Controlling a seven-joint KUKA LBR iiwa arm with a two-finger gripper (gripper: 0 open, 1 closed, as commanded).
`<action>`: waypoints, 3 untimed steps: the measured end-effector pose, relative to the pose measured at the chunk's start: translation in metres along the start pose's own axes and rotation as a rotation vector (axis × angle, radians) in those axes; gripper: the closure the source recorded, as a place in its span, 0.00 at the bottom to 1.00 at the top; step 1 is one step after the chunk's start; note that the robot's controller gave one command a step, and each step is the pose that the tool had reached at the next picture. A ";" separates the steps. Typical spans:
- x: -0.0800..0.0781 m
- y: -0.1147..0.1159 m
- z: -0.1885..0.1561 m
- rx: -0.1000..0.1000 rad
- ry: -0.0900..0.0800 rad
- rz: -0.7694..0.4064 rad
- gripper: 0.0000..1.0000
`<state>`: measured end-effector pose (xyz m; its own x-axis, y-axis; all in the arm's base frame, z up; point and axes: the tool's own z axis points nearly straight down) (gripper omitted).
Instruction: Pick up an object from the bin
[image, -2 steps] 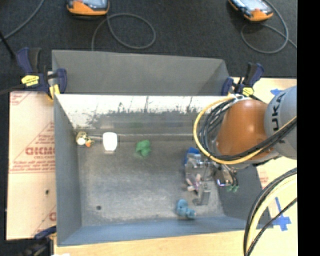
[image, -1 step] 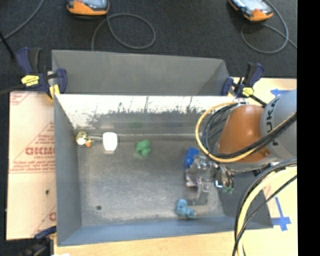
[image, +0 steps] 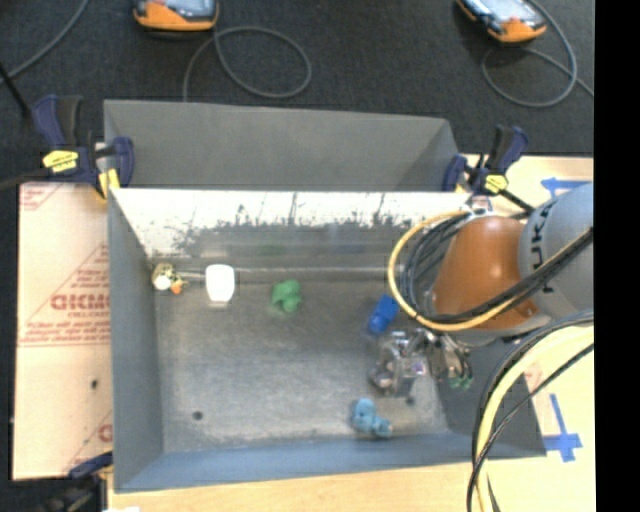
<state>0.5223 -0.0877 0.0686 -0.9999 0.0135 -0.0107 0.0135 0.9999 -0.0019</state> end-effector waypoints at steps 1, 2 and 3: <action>0.000 0.001 -0.002 0.000 -0.002 -0.009 1.00; 0.000 0.001 -0.004 -0.001 -0.002 -0.007 1.00; 0.001 0.001 -0.012 -0.001 0.003 -0.006 1.00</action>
Offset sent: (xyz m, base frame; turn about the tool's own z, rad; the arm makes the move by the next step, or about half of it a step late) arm 0.0000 0.0000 0.0166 0.0000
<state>0.5211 -0.0867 0.0810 -0.9999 0.0077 -0.0074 0.0077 1.0000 -0.0006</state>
